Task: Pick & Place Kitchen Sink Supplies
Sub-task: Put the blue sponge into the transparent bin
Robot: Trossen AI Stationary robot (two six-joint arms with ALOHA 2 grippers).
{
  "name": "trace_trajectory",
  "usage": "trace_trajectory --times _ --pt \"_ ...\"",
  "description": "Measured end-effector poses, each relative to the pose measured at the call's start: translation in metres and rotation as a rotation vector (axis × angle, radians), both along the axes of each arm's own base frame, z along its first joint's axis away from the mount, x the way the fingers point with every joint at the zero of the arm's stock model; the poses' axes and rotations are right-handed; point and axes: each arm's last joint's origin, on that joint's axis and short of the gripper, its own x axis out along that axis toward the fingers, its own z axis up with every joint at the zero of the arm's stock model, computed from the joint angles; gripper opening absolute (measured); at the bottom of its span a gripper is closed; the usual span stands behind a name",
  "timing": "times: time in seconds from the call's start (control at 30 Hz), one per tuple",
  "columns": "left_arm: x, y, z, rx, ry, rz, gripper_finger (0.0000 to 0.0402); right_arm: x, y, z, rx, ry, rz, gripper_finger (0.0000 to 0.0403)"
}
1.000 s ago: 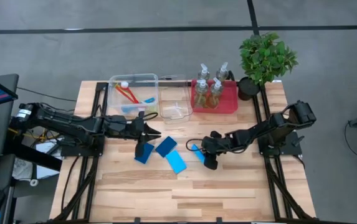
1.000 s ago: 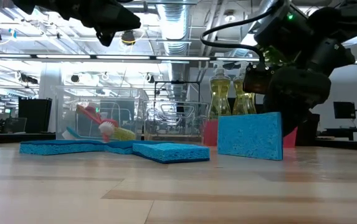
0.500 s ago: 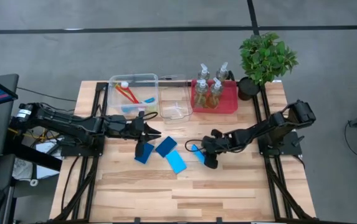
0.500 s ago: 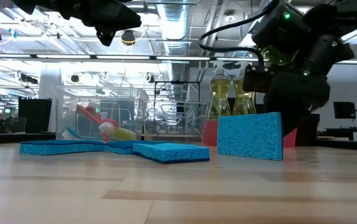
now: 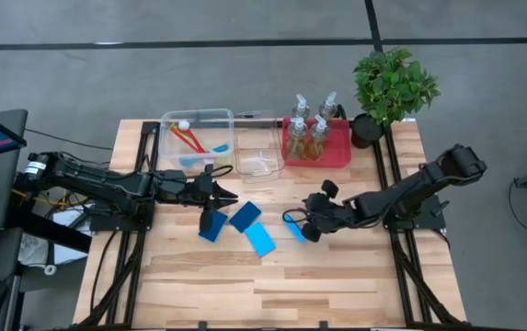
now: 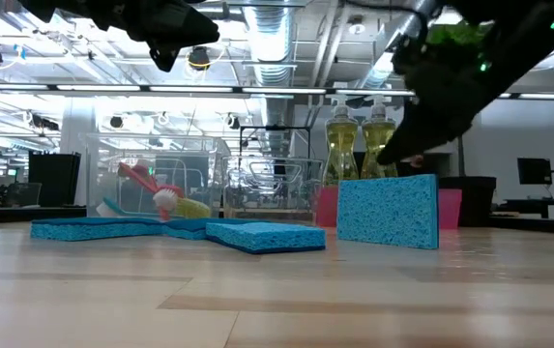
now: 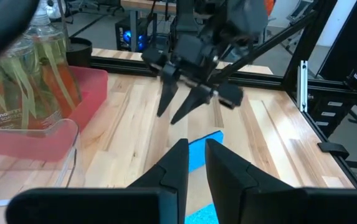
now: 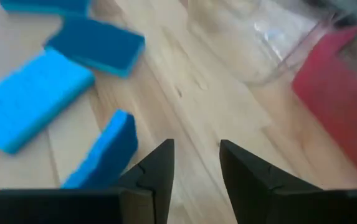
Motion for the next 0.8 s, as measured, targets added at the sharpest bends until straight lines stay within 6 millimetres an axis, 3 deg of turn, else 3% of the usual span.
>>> trace_trajectory --times 0.27,0.4,0.8 --pt "0.0 0.0 0.0 0.0 -0.004 0.002 0.0055 -0.002 0.02 0.02 0.066 -0.171 0.088 0.0122" --pt "0.0 0.0 0.0 0.0 -0.004 0.002 0.0055 -0.003 0.024 0.02 0.068 -0.165 0.13 0.0131" --pt "0.0 0.0 0.001 -0.001 -0.01 0.001 0.0055 -0.002 0.027 0.019 0.144 -0.14 0.232 0.0239"
